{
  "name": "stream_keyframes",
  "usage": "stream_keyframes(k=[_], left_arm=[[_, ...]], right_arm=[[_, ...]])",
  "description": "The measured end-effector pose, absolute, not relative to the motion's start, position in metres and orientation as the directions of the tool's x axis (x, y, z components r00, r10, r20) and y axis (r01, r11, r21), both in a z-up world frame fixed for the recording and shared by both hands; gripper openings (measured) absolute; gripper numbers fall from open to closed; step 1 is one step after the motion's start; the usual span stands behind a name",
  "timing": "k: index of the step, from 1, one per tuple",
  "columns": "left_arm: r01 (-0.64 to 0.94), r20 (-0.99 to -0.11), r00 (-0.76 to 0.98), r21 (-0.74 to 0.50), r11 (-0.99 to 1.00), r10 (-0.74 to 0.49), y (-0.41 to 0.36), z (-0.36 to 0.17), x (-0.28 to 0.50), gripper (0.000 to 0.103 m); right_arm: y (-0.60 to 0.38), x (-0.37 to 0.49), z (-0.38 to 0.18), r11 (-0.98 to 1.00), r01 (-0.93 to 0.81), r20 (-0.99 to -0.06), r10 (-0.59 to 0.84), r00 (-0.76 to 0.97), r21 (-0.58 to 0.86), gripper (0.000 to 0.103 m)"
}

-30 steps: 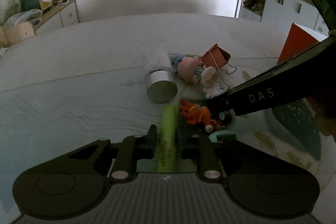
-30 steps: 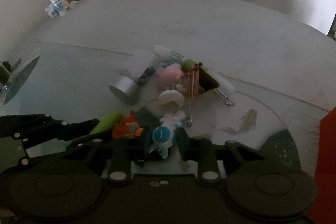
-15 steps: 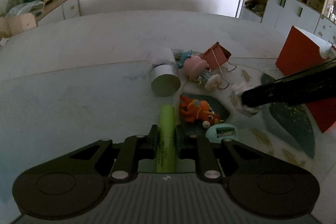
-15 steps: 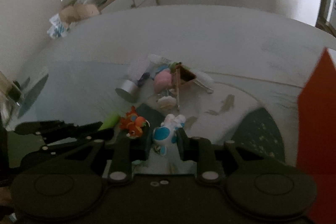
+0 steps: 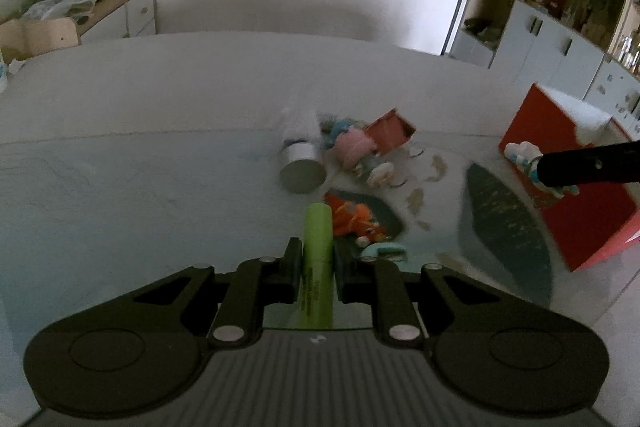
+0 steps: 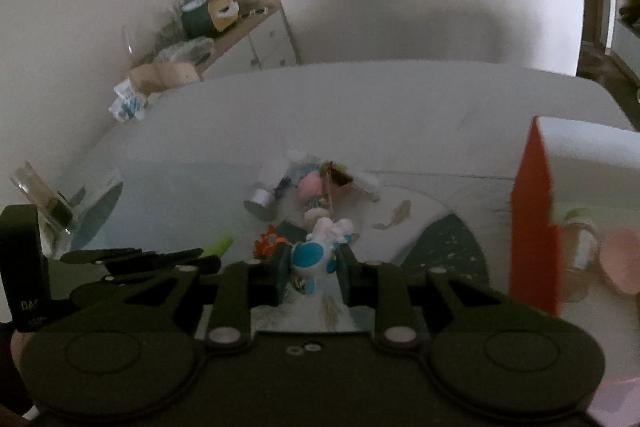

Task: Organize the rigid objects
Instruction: 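Carry the green highlighter and toy figure into the red box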

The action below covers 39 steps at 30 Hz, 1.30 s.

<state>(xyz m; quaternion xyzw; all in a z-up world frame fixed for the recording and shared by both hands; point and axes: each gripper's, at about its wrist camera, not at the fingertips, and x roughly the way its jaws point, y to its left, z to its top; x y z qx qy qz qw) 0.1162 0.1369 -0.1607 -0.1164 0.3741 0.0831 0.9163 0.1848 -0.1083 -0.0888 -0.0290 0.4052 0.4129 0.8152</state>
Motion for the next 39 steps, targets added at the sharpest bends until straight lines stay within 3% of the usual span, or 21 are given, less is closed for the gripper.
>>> stream_keyframes(k=[20,39], left_arm=[[-0.173,-0.678,0.735,-0.181,0.968,0.005,0.069,-0.085,0.128,0.016],[-0.040,-0.691,0.719,-0.157,0.987,-0.080,-0.054,-0.066,0.192,0.016]], right_arm=[[-0.229,0.221,-0.040,0.663,-0.618,-0.585,0.720,0.373,0.423,0.024],[-0.341,0.293,-0.056,0.725,-0.534,-0.616,0.672,0.411,0.434,0.024]])
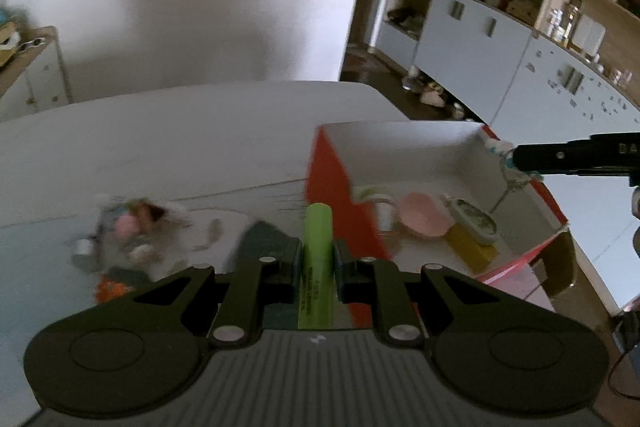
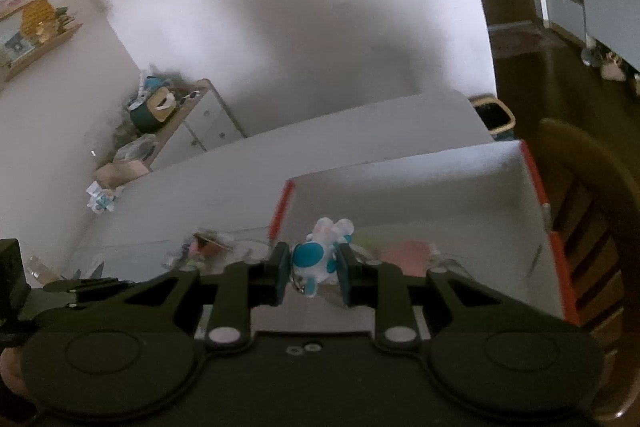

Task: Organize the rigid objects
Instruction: 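Carry the green highlighter and toy figure into the red box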

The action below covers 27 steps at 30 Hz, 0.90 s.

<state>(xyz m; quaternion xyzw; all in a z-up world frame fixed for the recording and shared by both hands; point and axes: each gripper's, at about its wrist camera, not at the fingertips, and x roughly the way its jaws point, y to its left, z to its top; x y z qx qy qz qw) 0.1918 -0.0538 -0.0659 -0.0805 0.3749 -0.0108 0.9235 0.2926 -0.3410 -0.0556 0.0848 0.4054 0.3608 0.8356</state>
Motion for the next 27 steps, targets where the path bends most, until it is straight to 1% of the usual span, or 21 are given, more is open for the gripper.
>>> stream_keyframes(k=[14,19,27], left_arm=[[0.007,-0.737,0.665,-0.152,0.988,-0.118,-0.131,-0.076,0.258,0.016],[0.030,-0.755,0.646,-0.122,0.992,-0.112,-0.156,-0.085,0.277,0.016],[0.011,-0.815,0.571,-0.113,0.994,-0.099,-0.174,-0.109,0.310,0.016]], right_arm=[[-0.368,0.357,-0.077,0.752,-0.510,-0.676,0.633,0.377,0.419,0.024],[-0.365,0.375,-0.091,0.764,-0.504,-0.709,0.609,0.356,0.403,0.024],[-0.360,0.398,-0.112,0.776,-0.491,-0.749,0.582,0.315,0.396,0.024]])
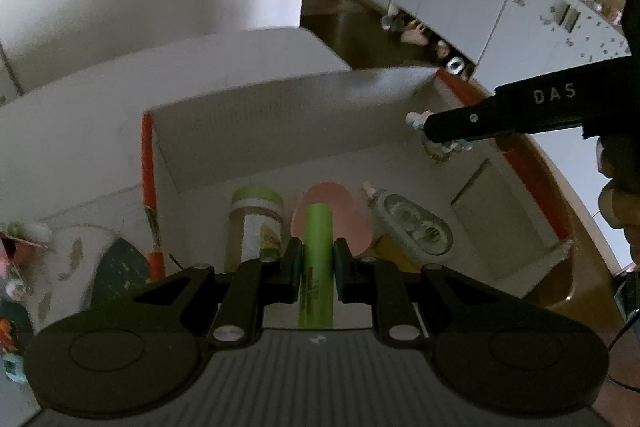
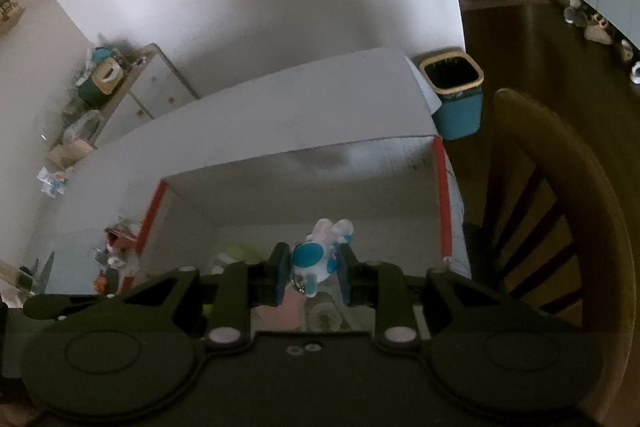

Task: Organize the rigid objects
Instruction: 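Carry the green highlighter and toy figure into the red box, then release the highlighter with left tool while right tool releases the toy figure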

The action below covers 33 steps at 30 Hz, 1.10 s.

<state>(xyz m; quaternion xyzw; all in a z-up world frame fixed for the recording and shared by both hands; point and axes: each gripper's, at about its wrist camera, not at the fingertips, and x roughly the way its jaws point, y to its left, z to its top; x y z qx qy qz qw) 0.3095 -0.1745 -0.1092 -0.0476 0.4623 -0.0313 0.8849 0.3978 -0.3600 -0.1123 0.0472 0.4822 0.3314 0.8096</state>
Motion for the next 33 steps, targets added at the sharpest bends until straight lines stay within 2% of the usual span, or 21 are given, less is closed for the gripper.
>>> stream_keyframes(k=[13,24,29,33], left_arm=[[-0.004,-0.869,0.491,-0.077,0.997,-0.065,-0.189,-0.136,0.334,0.016],[-0.043,-0.910,0.406,-0.105,0.994,-0.079,-0.186,-0.154,0.344,0.016],[-0.041,-0.925,0.372,-0.101,0.994,-0.079,-0.187,-0.161,0.347,0.016],[-0.034,-0.937,0.341,-0.089,0.995,-0.072,-0.189,-0.164,0.351,0.016]], right_arm=[[-0.340,0.396,-0.134,0.753,-0.568,-0.795,0.548,0.261,0.333,0.024],[-0.335,0.390,-0.146,0.722,-0.628,-0.814,0.532,0.233,0.292,0.027],[-0.340,0.390,-0.144,0.724,-0.629,-0.810,0.532,0.248,0.283,0.027],[-0.340,0.385,-0.138,0.718,-0.659,-0.809,0.513,0.286,0.223,0.030]])
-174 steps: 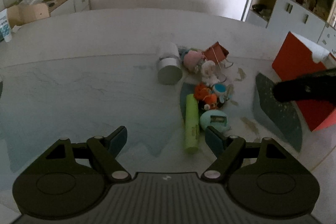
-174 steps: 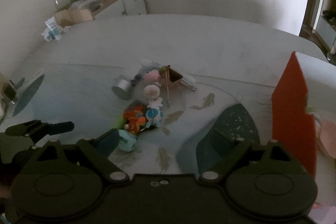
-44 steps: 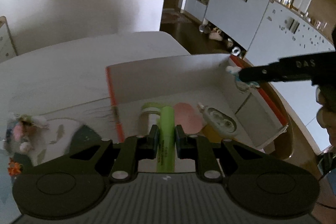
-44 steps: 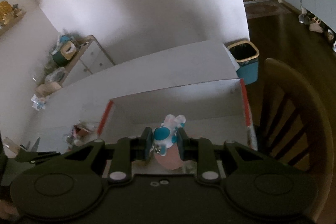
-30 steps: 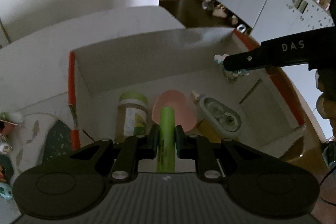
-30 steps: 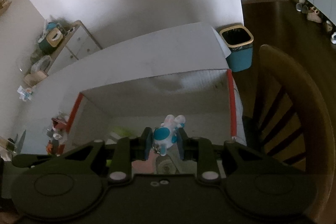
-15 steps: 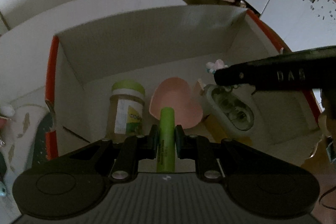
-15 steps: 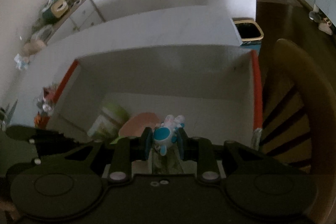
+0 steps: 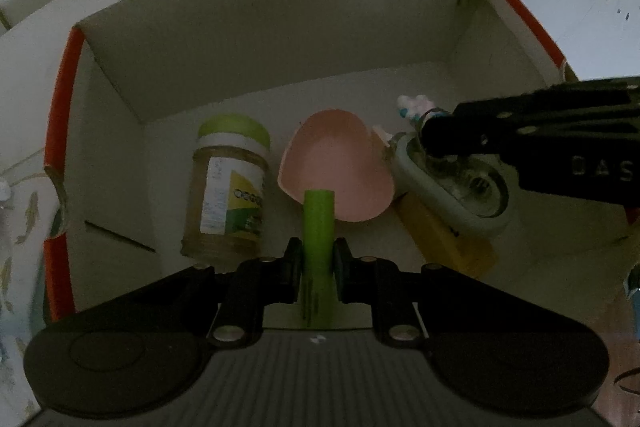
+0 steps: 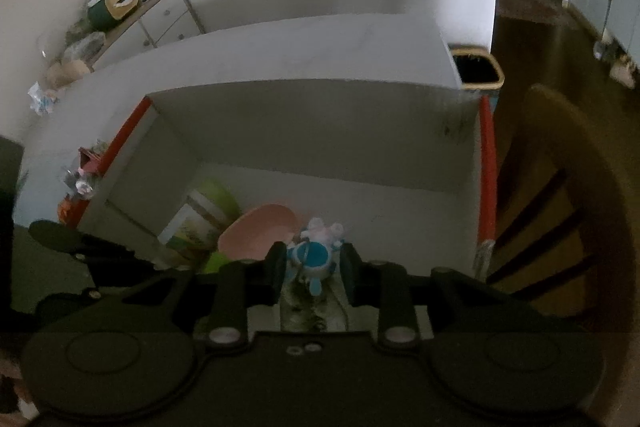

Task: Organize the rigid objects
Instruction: 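Release the highlighter with left tool while right tool releases the toy figure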

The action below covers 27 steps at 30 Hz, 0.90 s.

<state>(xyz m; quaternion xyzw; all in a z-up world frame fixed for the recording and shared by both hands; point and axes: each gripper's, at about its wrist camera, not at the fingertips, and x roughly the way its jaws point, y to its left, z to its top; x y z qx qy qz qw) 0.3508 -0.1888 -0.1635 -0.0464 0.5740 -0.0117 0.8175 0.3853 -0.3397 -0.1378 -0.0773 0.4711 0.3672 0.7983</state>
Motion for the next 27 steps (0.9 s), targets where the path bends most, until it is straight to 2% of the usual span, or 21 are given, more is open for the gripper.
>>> stream_keyframes(k=[5,12,19,27], left_arm=[[-0.028,-0.948,0.312,-0.080,0.996,-0.068,-0.190,-0.164,0.352,0.016],[-0.013,-0.952,0.303,-0.056,0.998,-0.050,-0.191,-0.163,0.349,0.016],[-0.024,-0.940,0.336,-0.074,0.997,-0.061,-0.190,-0.154,0.341,0.016],[-0.031,-0.907,0.416,-0.090,0.995,-0.069,-0.190,-0.131,0.323,0.017]], right_arm=[[-0.350,0.386,-0.131,0.725,-0.664,-0.803,0.500,0.324,0.184,0.037],[-0.373,0.383,-0.121,0.735,-0.645,-0.787,0.518,0.334,0.211,0.041],[-0.384,0.368,-0.113,0.726,-0.646,-0.771,0.545,0.330,0.236,0.046],[-0.384,0.349,-0.095,0.712,-0.654,-0.731,0.585,0.351,0.256,0.057]])
